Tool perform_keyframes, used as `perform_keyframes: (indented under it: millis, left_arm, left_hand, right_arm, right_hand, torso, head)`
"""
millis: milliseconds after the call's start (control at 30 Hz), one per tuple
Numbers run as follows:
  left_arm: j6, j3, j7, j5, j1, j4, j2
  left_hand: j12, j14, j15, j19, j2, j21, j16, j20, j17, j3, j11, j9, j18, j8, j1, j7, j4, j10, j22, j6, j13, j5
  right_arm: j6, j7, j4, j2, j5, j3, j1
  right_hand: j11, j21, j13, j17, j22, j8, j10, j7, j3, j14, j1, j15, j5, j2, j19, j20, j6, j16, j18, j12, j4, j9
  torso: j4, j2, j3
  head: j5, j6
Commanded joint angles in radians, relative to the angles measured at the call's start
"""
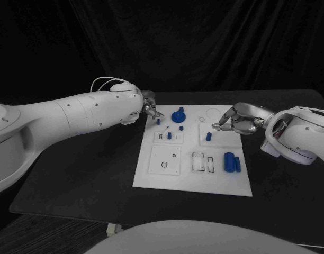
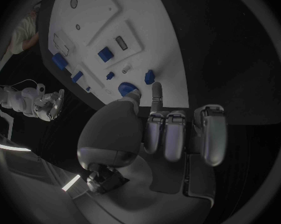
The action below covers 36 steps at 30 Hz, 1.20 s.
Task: Assemble the parts on the task board
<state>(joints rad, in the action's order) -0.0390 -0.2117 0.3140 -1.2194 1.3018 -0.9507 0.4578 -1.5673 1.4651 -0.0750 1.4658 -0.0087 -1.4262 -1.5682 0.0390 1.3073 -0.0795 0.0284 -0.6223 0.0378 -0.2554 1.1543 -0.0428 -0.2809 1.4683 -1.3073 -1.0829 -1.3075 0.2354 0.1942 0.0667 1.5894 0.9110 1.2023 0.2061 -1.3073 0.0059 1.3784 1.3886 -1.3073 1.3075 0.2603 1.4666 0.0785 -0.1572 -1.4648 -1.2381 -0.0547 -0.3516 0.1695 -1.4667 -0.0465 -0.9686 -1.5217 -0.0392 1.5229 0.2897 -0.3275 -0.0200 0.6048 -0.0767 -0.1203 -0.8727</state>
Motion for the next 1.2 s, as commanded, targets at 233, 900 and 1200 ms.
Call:
perform_keyframes:
  millis: [233, 900, 1200]
  left_arm:
    - [-0.019, 0.001, -0.018, 0.007, -0.003, 0.007, -0.007]
    - [-0.049, 0.001, -0.018, 0.007, -0.008, 0.025, -0.021]
    - [-0.053, 0.001, -0.021, 0.007, -0.01, 0.031, -0.026]
  left_hand:
    - [0.0, 0.106, 0.007, 0.016, 0.001, 0.006, -0.003, 0.006, 0.263, -0.006, -0.005, -0.01, -0.001, 0.005, 0.021, 0.0, 0.007, 0.1, -0.215, 0.0, -0.261, 0.024]
    - [0.001, 0.106, 0.006, 0.016, 0.003, 0.008, -0.003, 0.006, 0.263, -0.011, -0.004, -0.016, -0.001, 0.008, 0.029, 0.0, 0.009, 0.099, -0.215, 0.002, -0.259, 0.036]
    - [0.003, 0.106, 0.006, 0.014, 0.003, 0.01, -0.003, 0.006, 0.263, -0.012, -0.004, -0.017, 0.0, 0.009, 0.03, 0.0, 0.009, 0.098, -0.214, 0.002, -0.259, 0.038]
  right_arm:
    - [-0.009, 0.009, 0.002, 0.0, 0.0, -0.001, 0.002]
    - [-0.011, 0.01, 0.003, 0.002, 0.0, -0.001, 0.002]
    - [-0.013, 0.011, 0.003, 0.003, 0.0, -0.001, 0.002]
  right_hand:
    - [-0.007, -0.004, 0.067, -0.163, 0.199, 0.003, 0.047, -0.001, -0.005, -0.082, -0.002, -0.008, -0.004, 0.006, -0.011, -0.002, -0.004, -0.001, -0.009, -0.004, 0.0, 0.0]
    - [-0.007, -0.008, 0.064, -0.16, 0.198, 0.002, 0.046, -0.001, -0.006, -0.081, -0.002, -0.008, -0.004, 0.008, -0.009, -0.002, -0.004, 0.0, -0.01, -0.005, -0.001, 0.001]
    - [-0.007, -0.009, 0.062, -0.159, 0.198, 0.002, 0.045, -0.001, -0.006, -0.081, -0.002, -0.008, -0.004, 0.008, -0.008, -0.002, -0.004, 0.001, -0.01, -0.006, -0.001, 0.001]
  torso:
    - [-0.0002, 0.0, 0.0001]
    - [0.0, 0.0, -0.0002]
    - [-0.0002, 0.0, -0.0002]
  head:
    - [0.001, 0.0]
    - [0.001, 0.0]
    - [0.003, 0.0]
